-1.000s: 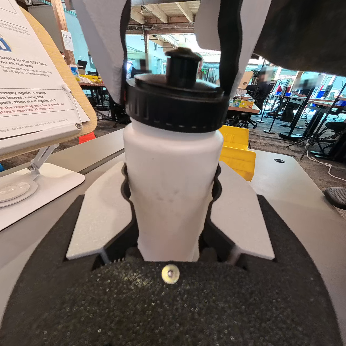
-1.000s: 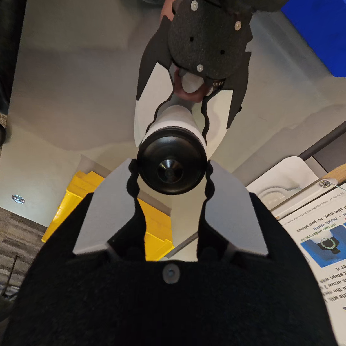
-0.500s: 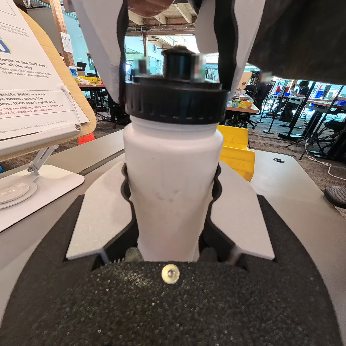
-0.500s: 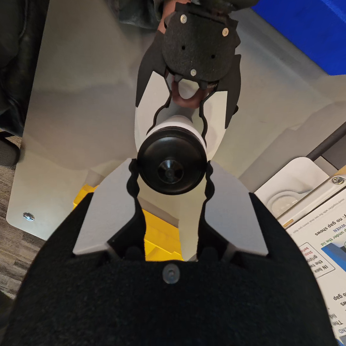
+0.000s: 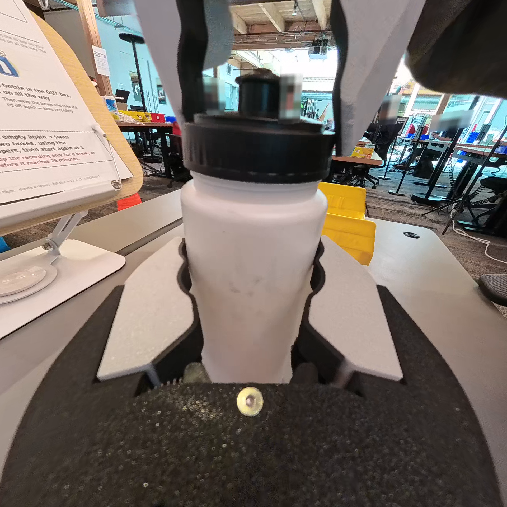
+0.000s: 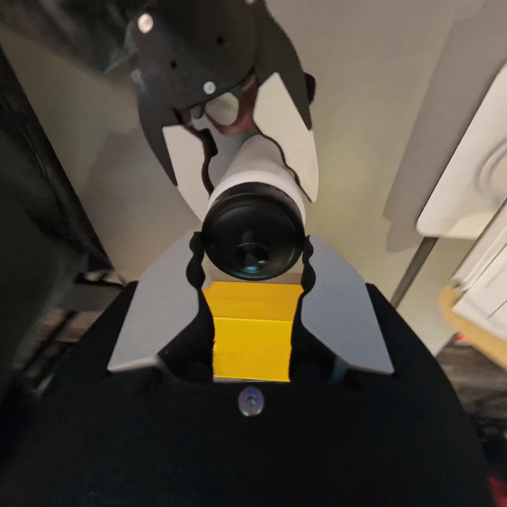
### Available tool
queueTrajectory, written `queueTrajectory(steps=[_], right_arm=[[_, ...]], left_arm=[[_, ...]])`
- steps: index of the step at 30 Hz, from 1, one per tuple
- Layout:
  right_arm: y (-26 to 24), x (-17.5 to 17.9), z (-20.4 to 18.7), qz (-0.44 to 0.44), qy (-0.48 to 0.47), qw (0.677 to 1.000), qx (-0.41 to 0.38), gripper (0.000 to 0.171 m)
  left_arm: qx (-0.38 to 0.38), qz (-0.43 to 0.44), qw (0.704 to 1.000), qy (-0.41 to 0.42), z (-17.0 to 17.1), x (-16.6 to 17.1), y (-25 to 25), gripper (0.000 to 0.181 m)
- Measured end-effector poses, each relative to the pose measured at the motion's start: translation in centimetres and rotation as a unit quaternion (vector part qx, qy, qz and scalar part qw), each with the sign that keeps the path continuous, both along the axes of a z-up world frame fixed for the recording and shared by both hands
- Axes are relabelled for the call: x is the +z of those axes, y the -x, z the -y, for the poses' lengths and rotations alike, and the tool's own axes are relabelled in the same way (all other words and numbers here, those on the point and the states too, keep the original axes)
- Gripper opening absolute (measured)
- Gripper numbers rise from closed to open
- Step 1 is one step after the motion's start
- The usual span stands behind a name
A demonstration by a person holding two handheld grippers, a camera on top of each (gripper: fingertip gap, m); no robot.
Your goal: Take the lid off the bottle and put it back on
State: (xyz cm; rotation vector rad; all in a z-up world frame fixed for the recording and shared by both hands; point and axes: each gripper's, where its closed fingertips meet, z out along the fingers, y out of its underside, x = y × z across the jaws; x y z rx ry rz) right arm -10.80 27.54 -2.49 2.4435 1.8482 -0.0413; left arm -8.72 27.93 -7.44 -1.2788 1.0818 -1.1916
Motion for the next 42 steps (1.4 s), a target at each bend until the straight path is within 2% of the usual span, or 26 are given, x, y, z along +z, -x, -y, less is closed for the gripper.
queueTrajectory(steps=[4, 6, 9, 10, 11, 12, 14, 15, 16, 17, 19, 21, 23, 25, 28, 32, 35, 36, 38, 42], right_arm=[[0.2, 0.0, 0.2, -0.003, -0.009, 0.981, -0.195, 0.07], [0.3, -0.1, 0.2, -0.016, -0.02, 0.974, -0.226, 0.07], [0.2, 0.0, 0.1, -0.025, -0.025, 0.975, -0.219, 0.074], [0.3, 0.3, -0.1, -0.028, -0.03, 0.979, -0.198, 0.091], [0.1, 0.8, -0.4, -0.027, -0.045, 0.985, -0.162, 0.098], [0.2, 1.4, -0.9, -0.03, -0.067, 0.992, -0.105, 0.099], [0.4, 2.4, -1.1, -0.038, -0.112, 0.991, 0.067, 0.103], [0.3, 2.5, -0.8, -0.03, -0.126, 0.98, 0.153, 0.103], [-0.1, 2.4, -0.4, -0.016, -0.133, 0.965, 0.224, 0.095], [-0.2, 2.2, -0.2, -0.013, -0.135, 0.953, 0.271, 0.096], [0.1, 1.4, 0.2, -0.025, -0.111, 0.955, 0.275, 0.115], [-0.3, 0.5, -0.2, -0.004, -0.08, 0.962, 0.261, 0.117], [-0.2, 0.1, -0.6, -0.007, -0.076, 0.958, 0.277, 0.105], [0.4, 0.1, -0.4, -0.03, -0.057, 0.956, 0.286, 0.073], [0.6, 0.1, -0.3, -0.03, -0.044, 0.959, 0.279, 0.069], [0.6, 0.1, -0.4, -0.018, -0.046, 0.983, 0.175, 0.069], [0.4, 0.1, -0.2, 0.003, -0.052, 0.998, 0.04, 0.069], [0.4, 0.0, -0.2, 0.012, -0.051, 0.998, -0.036, 0.069], [0.4, 0.0, 0.0, 0.021, -0.045, 0.97, -0.237, 0.069], [0.6, -0.1, -0.1, 0.007, -0.065, 0.96, -0.274, 0.07]], left_arm=[[0.002, 0.0, 1.0, -0.001, 0.0, 0.0, 0.0, 0.086], [0.002, -0.001, 1.0, -0.001, 0.0, 0.0, 0.0, 0.086], [0.002, -0.001, 1.0, -0.001, 0.0, 0.0, 0.0, 0.086], [0.002, -0.001, 1.0, -0.002, 0.0, 0.0, 0.0, 0.086], [0.001, -0.002, 1.0, -0.002, 0.0, 0.0, 0.0, 0.086], [0.001, -0.002, 1.0, -0.002, 0.0, 0.0, 0.0, 0.086], [0.001, -0.002, 1.0, -0.002, 0.0, 0.0, 0.0, 0.086], [0.001, -0.002, 1.0, -0.002, 0.0, 0.0, 0.0, 0.086], [0.0, -0.002, 1.0, -0.003, 0.0, 0.0, 0.0, 0.086], [0.0, -0.001, 1.0, -0.003, 0.0, 0.0, 0.0, 0.086], [-0.001, -0.001, 1.0, -0.003, 0.0, 0.0, 0.0, 0.086], [-0.001, 0.0, 1.0, -0.003, 0.0, 0.0, 0.0, 0.086], [-0.001, -0.001, 1.0, -0.003, 0.0, 0.0, 0.0, 0.086], [-0.001, 0.0, 1.0, -0.003, 0.0, -0.1, 0.0, 0.086], [-0.003, 0.001, 1.0, -0.003, 0.0, -0.1, 0.1, 0.086], [0.002, 0.001, 1.0, -0.001, -0.1, 0.0, 0.1, 0.086], [0.005, 0.0, 1.0, -0.003, -0.1, -0.1, 0.1, 0.086], [0.006, -0.001, 1.0, -0.003, -0.1, -0.1, 0.0, 0.086], [0.008, -0.002, 1.0, -0.003, -0.1, -0.1, 0.0, 0.086], [0.01, -0.004, 1.0, -0.004, -0.1, -0.1, 0.1, 0.086]])
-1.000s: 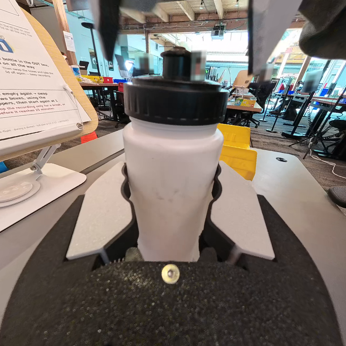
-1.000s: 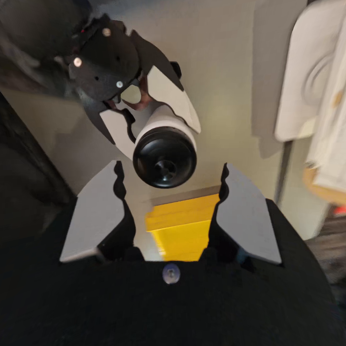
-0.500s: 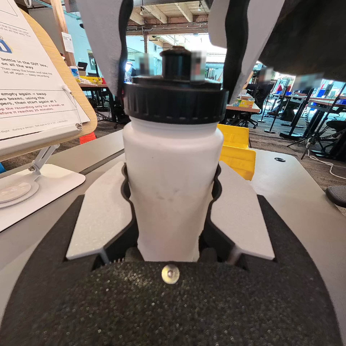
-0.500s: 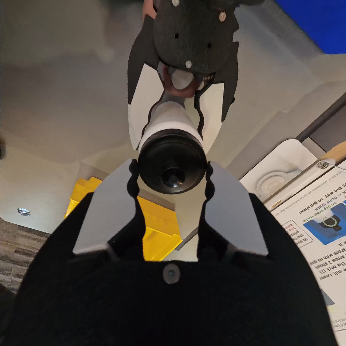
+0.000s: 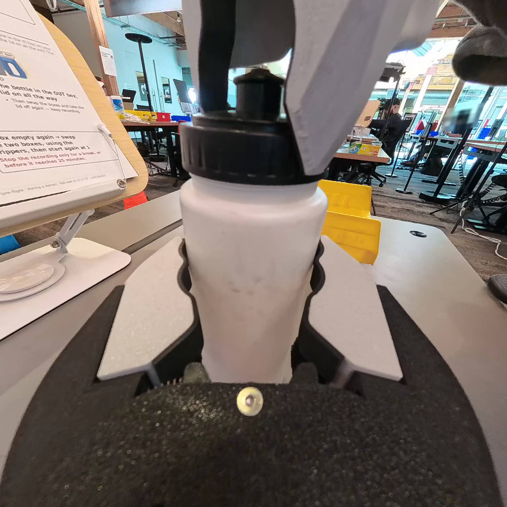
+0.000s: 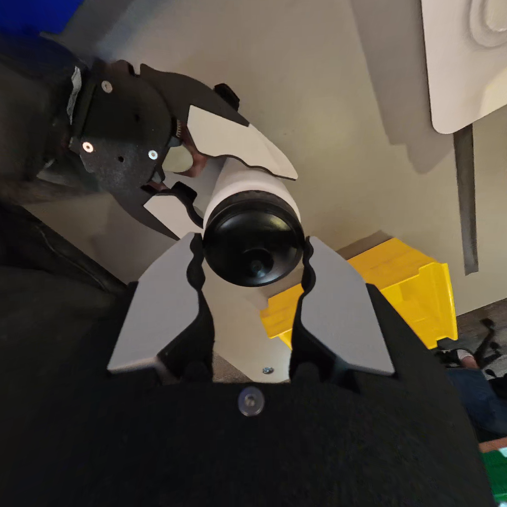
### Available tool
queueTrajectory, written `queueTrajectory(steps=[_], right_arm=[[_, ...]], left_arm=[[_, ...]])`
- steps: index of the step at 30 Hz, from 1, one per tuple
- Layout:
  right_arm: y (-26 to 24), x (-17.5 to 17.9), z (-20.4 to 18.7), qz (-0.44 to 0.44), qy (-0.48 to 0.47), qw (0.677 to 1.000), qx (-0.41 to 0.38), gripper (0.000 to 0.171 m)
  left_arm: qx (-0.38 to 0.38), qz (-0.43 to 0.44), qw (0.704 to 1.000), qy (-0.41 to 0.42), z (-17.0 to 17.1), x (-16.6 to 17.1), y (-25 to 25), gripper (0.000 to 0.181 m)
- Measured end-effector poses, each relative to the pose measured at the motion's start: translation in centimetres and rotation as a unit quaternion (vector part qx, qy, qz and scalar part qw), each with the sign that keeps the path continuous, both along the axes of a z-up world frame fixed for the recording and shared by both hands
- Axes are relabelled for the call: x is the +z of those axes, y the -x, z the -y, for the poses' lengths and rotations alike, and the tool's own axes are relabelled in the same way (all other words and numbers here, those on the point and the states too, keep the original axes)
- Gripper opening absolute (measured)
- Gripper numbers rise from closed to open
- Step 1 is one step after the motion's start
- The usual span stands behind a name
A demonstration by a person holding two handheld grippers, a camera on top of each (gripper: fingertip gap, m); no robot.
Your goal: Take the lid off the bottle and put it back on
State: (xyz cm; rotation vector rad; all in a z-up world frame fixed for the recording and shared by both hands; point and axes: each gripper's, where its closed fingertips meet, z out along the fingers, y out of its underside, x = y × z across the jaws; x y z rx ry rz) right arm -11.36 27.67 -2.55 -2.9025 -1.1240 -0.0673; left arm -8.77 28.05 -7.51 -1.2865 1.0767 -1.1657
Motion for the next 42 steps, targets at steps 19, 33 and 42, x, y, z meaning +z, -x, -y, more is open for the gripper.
queueTrajectory(steps=[19, 33, 42], right_arm=[[-0.5, 0.9, 0.2, 0.05, -0.049, 0.766, 0.639, 0.084], [-0.6, 0.1, 0.0, 0.013, 0.018, 0.889, 0.458, 0.069], [-0.6, -0.1, 0.7, 0.022, 0.014, 0.999, -0.036, 0.069]], left_arm=[[-0.019, 0.003, 1.0, 0.0, 0.3, -0.1, 0.0, 0.086], [-0.006, 0.001, 1.0, 0.001, 0.1, -0.1, 0.0, 0.086], [0.025, -0.01, 1.0, -0.007, 0.0, -0.2, 0.0, 0.086]])
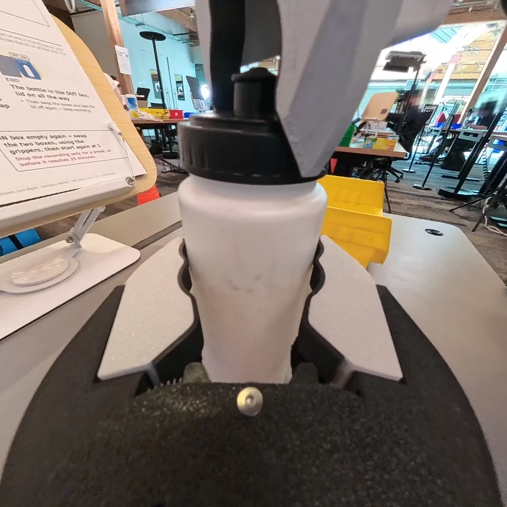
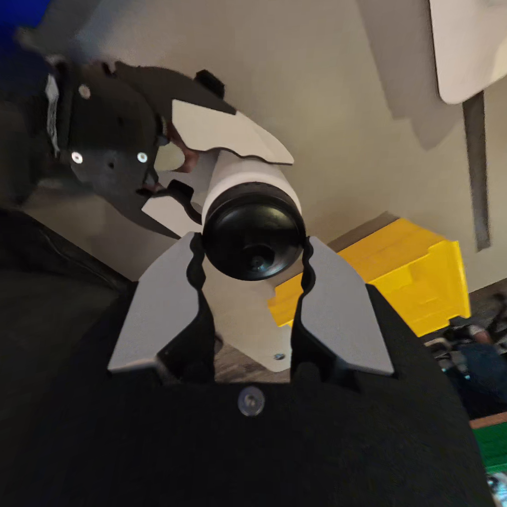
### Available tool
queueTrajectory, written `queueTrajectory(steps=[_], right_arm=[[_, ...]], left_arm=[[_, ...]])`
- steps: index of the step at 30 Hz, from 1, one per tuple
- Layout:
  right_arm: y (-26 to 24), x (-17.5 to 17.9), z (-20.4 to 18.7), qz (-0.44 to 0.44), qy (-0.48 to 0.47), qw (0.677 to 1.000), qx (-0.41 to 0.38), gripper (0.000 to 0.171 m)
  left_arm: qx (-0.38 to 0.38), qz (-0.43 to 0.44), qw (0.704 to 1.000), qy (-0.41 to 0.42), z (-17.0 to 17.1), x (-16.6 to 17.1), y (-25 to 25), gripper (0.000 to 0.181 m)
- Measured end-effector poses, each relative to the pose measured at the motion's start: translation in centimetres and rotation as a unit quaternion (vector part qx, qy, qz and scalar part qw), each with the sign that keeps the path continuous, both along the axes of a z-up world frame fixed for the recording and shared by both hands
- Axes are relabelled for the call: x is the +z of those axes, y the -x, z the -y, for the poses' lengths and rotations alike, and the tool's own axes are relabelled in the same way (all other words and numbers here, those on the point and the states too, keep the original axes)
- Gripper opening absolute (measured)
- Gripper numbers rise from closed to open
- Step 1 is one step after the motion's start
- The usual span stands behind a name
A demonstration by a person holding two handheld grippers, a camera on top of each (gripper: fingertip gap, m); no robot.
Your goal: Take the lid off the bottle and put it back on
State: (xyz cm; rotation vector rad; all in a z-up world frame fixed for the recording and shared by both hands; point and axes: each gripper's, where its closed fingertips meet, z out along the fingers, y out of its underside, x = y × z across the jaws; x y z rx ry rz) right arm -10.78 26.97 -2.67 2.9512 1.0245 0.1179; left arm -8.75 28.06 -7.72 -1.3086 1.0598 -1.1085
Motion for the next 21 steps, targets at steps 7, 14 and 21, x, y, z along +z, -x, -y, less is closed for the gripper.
queueTrajectory(steps=[7, 14, 21], right_arm=[[0.1, 0.1, 0.0, 0.007, 0.011, 1.0, -0.015, 0.07], [-1.5, 2.4, -0.3, 0.007, -0.034, 0.937, 0.347, 0.117], [-0.7, 2.0, 0.2, 0.001, -0.055, 0.8, 0.597, 0.09]], left_arm=[[-0.002, -0.001, 1.0, -0.003, 0.0, 0.0, 0.1, 0.086], [-0.015, 0.003, 1.0, -0.003, 0.1, -0.1, 0.2, 0.086], [-0.023, 0.003, 1.0, -0.002, 0.2, -0.1, 0.2, 0.086]])
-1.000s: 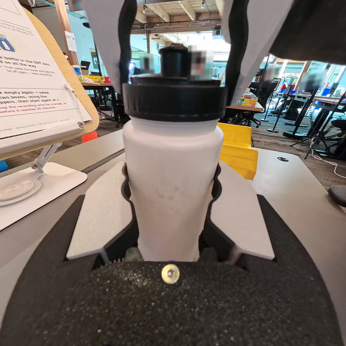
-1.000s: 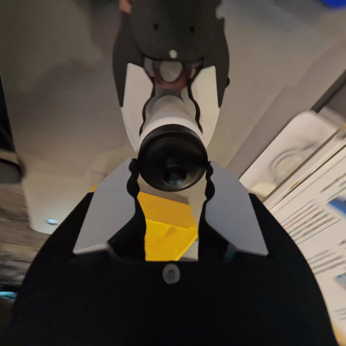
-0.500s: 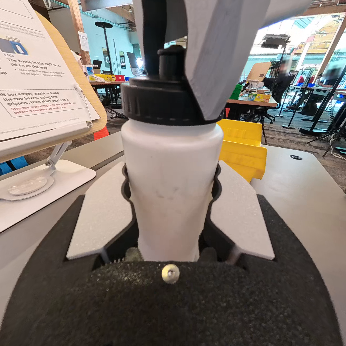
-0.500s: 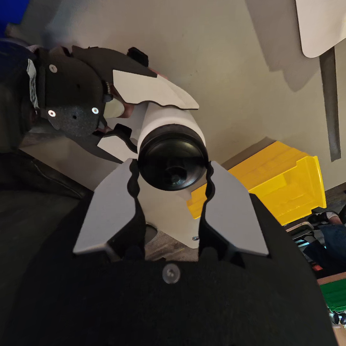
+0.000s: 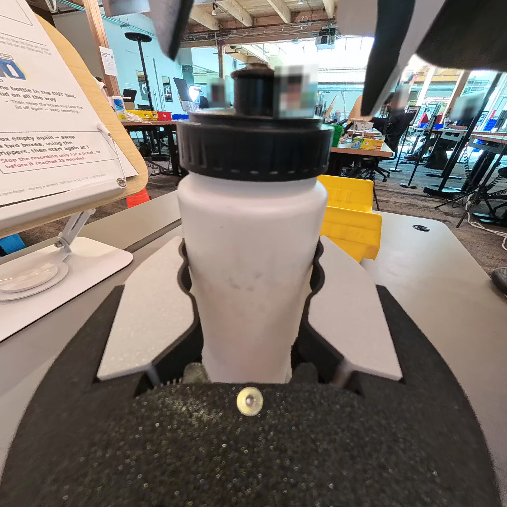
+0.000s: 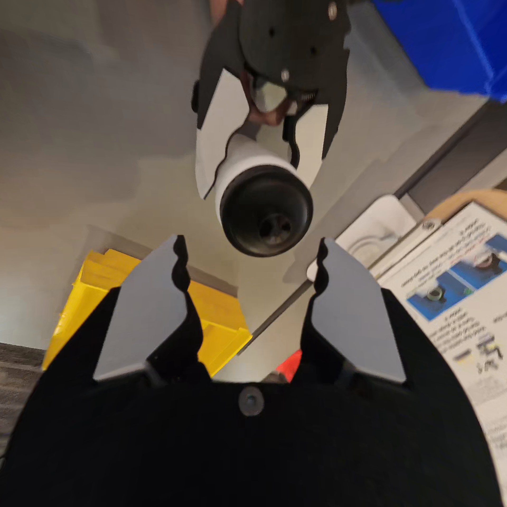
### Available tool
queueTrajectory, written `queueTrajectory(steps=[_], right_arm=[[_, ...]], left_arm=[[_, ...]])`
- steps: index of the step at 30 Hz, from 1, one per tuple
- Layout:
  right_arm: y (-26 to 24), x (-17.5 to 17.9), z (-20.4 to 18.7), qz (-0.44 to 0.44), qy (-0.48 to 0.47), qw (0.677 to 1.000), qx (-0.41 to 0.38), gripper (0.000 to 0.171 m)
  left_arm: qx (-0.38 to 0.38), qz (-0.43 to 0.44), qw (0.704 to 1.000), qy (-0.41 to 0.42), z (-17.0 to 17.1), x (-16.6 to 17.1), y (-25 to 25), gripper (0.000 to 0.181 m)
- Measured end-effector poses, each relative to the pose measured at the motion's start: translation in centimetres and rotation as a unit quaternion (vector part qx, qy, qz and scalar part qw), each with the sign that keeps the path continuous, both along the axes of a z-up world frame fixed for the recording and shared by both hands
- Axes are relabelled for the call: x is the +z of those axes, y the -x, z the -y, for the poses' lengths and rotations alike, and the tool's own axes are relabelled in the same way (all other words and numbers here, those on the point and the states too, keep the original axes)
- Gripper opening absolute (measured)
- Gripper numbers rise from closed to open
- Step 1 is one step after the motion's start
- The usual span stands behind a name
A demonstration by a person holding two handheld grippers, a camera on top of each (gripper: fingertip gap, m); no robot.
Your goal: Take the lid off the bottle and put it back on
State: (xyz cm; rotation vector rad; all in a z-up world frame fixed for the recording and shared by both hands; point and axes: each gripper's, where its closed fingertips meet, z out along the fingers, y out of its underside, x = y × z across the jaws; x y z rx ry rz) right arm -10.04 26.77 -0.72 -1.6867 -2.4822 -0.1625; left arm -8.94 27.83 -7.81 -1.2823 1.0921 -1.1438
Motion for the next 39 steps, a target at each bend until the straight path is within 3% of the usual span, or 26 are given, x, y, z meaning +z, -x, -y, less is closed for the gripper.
queueTrajectory(steps=[4, 6, 11, 15, 20, 25, 30, 33, 39], right_arm=[[1.9, 0.1, -0.5, -0.049, 0.061, 0.994, 0.074, 0.072], [1.7, -0.4, -1.3, -0.031, 0.072, 0.993, 0.09, 0.07], [1.6, -1.2, -0.6, -0.009, 0.135, 0.985, 0.11, 0.064], [1.7, -1.2, -0.8, -0.005, 0.142, 0.987, 0.078, 0.061], [1.7, -1.2, -0.8, -0.018, 0.136, 0.989, -0.053, 0.061], [1.6, -1.3, -0.8, -0.047, 0.136, 0.958, -0.249, 0.061], [1.8, -1.3, -0.9, -0.068, 0.11, 0.864, -0.487, 0.061], [2.0, -1.3, -0.7, -0.092, 0.086, 0.783, -0.609, 0.062], [2.4, -1.4, -0.7, -0.097, 0.098, 0.75, -0.647, 0.063]], left_arm=[[-0.005, 0.001, 1.0, 0.002, 0.1, 0.0, 0.0, 0.086], [-0.006, 0.001, 1.0, 0.003, 0.1, 0.0, 0.0, 0.086], [-0.011, 0.003, 1.0, 0.006, 0.2, -0.1, 0.0, 0.086], [-0.011, 0.002, 1.0, 0.009, 0.2, -0.1, 0.0, 0.086], [-0.006, 0.001, 1.0, 0.01, 0.2, -0.1, 0.0, 0.086], [0.003, -0.002, 1.0, 0.011, 0.1, -0.1, 0.1, 0.086], [0.017, -0.007, 1.0, 0.01, 0.0, -0.2, 0.3, 0.086], [0.02, -0.009, 1.0, 0.008, 0.1, -0.2, 0.5, 0.086], [0.023, -0.015, 1.0, 0.006, 0.1, -0.2, 0.8, 0.086]])
